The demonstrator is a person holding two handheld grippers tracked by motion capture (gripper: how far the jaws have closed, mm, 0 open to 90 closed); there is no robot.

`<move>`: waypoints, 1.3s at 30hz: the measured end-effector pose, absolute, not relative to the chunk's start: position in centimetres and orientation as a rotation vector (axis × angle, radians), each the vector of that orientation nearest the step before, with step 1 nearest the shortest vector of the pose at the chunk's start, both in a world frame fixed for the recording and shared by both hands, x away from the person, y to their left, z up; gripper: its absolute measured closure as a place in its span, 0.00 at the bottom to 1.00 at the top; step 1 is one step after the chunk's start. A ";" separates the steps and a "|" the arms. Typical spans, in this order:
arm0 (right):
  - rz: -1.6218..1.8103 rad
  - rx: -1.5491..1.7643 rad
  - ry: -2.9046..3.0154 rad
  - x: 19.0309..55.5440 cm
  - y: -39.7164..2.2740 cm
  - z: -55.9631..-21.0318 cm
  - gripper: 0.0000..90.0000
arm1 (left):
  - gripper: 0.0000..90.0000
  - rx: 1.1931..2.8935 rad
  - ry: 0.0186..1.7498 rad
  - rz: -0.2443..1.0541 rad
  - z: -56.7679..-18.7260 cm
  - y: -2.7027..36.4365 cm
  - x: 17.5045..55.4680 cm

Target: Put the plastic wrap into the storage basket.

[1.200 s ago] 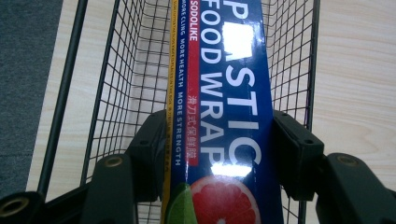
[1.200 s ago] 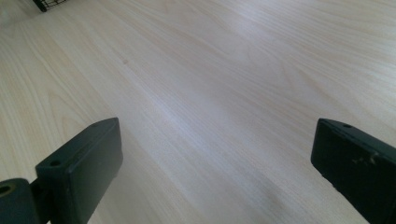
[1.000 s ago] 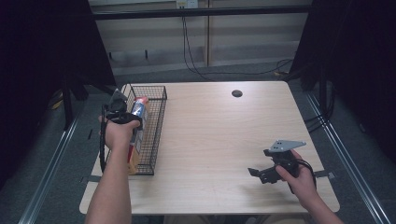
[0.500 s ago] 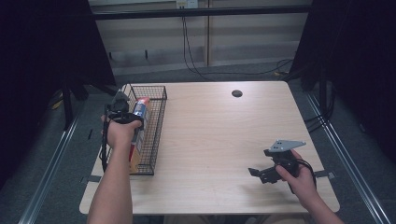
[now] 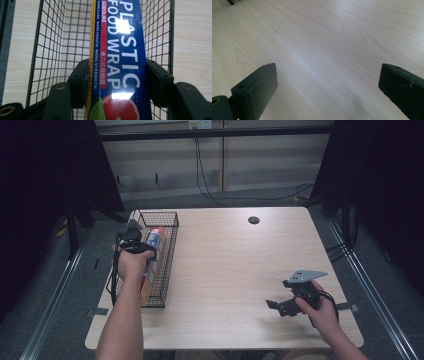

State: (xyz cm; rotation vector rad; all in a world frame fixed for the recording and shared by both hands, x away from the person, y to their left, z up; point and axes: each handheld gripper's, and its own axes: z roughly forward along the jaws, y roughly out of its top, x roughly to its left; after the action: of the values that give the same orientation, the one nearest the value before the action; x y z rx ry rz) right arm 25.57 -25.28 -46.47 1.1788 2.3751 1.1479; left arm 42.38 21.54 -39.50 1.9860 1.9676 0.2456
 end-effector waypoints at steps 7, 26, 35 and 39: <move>1.150 1.176 2.375 25.6 -25.3 -46.5 0.02 | 0.47 1.995 1.956 0.251 -39.7 21.5 42.4; 1.154 1.174 2.372 25.4 -25.2 -46.3 0.02 | 0.33 1.969 1.917 0.264 -38.9 21.1 41.6; 1.152 1.171 2.372 25.3 -25.3 -46.2 0.02 | 0.30 1.943 1.884 0.277 -36.9 20.9 41.1; 1.153 1.167 2.374 25.3 -25.3 -46.2 0.02 | 0.29 1.939 1.848 0.255 -35.9 20.1 41.0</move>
State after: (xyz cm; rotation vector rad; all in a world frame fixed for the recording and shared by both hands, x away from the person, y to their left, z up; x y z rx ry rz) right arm 25.30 -25.30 -46.19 1.1669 2.3736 1.1535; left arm 40.99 20.08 -35.92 1.9388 1.8475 0.2553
